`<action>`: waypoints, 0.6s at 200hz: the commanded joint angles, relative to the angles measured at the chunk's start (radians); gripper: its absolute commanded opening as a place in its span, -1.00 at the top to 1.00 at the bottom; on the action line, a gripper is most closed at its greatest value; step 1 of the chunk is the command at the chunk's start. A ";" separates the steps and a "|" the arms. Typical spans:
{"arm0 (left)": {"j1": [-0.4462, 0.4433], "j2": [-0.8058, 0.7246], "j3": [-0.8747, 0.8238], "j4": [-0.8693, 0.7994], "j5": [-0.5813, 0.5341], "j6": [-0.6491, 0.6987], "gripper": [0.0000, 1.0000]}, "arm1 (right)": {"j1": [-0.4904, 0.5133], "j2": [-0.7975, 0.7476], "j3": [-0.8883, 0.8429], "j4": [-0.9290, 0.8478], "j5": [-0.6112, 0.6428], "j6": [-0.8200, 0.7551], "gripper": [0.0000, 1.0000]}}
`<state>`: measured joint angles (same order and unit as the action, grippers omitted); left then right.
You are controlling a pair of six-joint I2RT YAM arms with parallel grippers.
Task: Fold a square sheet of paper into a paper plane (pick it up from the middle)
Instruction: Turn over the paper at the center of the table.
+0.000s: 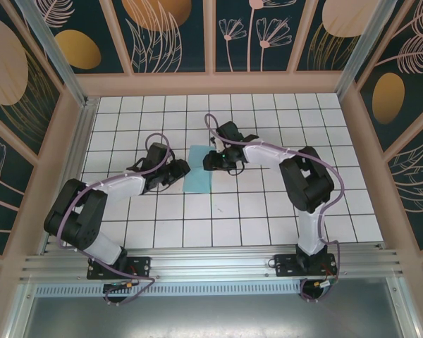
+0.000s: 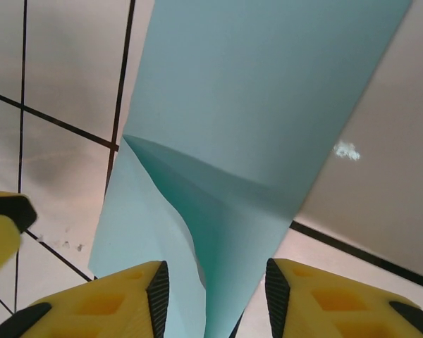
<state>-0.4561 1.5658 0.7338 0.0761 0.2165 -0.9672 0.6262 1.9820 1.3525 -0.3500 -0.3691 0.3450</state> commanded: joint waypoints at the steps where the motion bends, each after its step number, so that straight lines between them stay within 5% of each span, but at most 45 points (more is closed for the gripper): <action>1: 0.000 -0.010 -0.023 0.005 -0.005 -0.022 0.15 | 0.003 0.052 0.044 -0.040 -0.053 -0.072 0.09; 43: 0.002 -0.012 -0.037 0.012 -0.006 -0.026 0.12 | -0.012 0.078 0.036 0.008 -0.176 -0.078 0.15; 63: 0.005 -0.017 -0.052 0.023 -0.006 -0.035 0.09 | -0.022 0.082 0.026 0.037 -0.235 -0.083 0.32; 90: 0.015 -0.046 -0.089 0.055 0.001 -0.044 0.04 | -0.052 0.092 0.010 0.063 -0.310 -0.067 0.82; 120: 0.030 -0.088 -0.171 0.174 0.075 -0.077 -0.06 | -0.073 0.053 -0.038 0.151 -0.424 -0.005 0.90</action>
<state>-0.4393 1.5219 0.6178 0.1318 0.2314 -1.0050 0.5690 2.0583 1.3529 -0.2779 -0.6628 0.3004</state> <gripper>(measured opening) 0.512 0.068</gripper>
